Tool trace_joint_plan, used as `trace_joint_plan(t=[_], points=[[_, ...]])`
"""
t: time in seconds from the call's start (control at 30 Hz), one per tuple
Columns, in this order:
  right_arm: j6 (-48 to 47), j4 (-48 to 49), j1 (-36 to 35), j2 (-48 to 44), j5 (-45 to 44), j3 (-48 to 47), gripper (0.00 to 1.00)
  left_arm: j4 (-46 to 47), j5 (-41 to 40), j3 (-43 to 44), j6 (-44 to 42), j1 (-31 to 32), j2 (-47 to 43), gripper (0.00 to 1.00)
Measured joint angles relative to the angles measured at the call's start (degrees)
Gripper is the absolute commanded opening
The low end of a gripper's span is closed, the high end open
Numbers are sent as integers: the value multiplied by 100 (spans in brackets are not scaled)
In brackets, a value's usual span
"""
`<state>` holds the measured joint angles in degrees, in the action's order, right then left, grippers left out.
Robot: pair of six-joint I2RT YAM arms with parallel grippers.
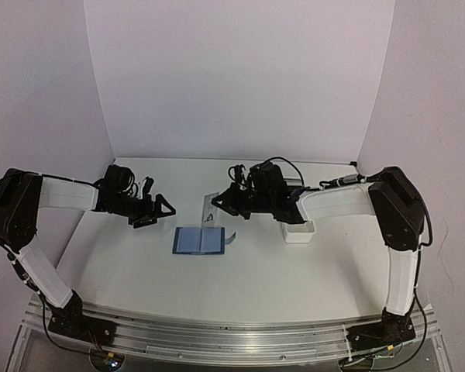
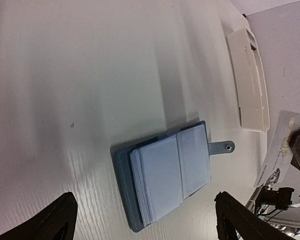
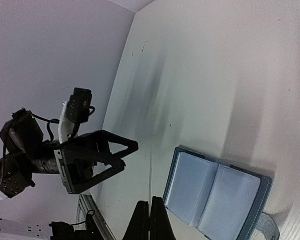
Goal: Put the credit cards into the card holder
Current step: Pick up the credit card from the storage box, then insert the credit card into the card holder.
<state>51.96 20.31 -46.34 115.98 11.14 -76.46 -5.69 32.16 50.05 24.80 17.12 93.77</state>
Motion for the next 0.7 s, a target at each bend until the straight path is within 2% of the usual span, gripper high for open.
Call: trace_joint_plan(t=[0.17,0.33,0.6,0.7], points=[[651,492,-34,29,-192,430,0,17,195,-487,835,7,187,96],[914,917,-33,444,-263,537,0,654,527,-519,1492,19,511,93],[1240,1476,-28,1092,-123,991,0,1769,1048,-671,1986,144,955,75],[1305,1741,-19,1135,-25,996,0,2218,1246,-828,2095,146,1077,59]])
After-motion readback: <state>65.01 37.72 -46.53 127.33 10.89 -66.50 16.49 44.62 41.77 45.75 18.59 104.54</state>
